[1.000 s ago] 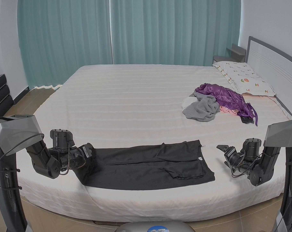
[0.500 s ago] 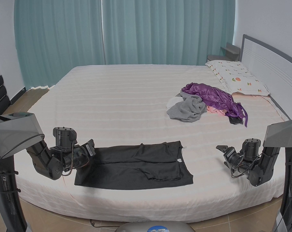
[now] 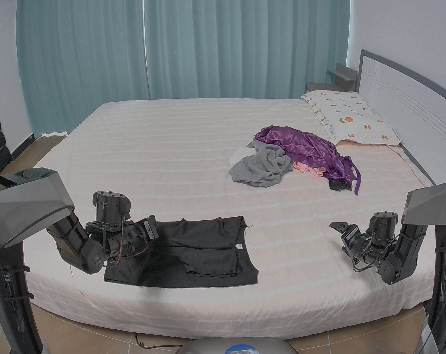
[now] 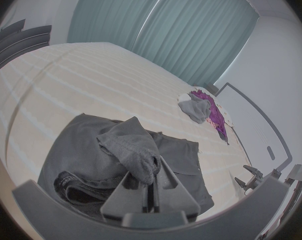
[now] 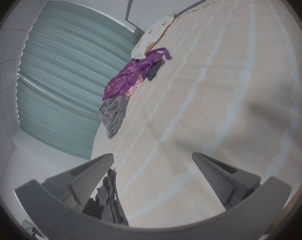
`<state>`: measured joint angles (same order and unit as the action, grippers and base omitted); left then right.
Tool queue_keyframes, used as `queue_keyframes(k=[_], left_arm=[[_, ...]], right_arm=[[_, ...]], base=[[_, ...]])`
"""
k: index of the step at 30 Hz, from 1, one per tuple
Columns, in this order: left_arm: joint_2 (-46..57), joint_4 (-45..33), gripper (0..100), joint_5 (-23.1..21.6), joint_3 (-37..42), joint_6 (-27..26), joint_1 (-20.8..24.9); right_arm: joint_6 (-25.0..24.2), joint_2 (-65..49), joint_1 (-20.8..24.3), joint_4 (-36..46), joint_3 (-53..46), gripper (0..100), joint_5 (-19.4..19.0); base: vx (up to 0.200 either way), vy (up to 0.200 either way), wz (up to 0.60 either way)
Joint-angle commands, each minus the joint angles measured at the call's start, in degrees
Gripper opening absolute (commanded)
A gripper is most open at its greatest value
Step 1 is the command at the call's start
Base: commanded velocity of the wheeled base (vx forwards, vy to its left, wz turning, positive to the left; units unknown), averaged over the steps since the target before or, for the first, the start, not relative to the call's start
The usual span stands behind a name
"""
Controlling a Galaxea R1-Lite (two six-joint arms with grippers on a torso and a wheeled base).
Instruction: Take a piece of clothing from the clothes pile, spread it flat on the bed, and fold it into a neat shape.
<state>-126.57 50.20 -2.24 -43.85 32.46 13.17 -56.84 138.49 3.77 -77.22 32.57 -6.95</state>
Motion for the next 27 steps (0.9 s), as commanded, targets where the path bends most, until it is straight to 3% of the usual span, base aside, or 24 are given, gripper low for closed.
queue_keyframes(k=[1, 10, 23, 24, 27], left_arm=[[0.4, -1.6, 0, 0.1, -2.0, 0.1, 1.4], [-0.1, -8.9, 0, 2.3, -8.7, 0.1, 4.2], [-5.4, -11.4, 0, 6.2, -14.3, 0.2, 7.9], [-5.9, -11.4, 100, 6.4, -14.8, 0.2, 8.1], [-7.5, -11.8, 100, 8.8, -16.7, 0.2, 8.1]], right_arm=[[0.2, 0.2, 0.0, 0.0, 0.0, 100, -0.1], [0.3, 0.3, 0.0, 0.0, 0.0, 100, 0.0], [0.7, 0.5, 0.0, 0.0, 0.0, 100, 0.0], [0.9, 0.6, 0.1, 0.0, -0.1, 100, 0.0], [1.1, 0.6, 0.3, 0.0, -0.1, 100, 0.0]], base=[[0.0, -0.2, 0.0], [0.0, -0.2, 0.0], [0.0, 0.0, 0.0], [0.0, 0.0, 0.0], [0.0, 0.0, 0.0]])
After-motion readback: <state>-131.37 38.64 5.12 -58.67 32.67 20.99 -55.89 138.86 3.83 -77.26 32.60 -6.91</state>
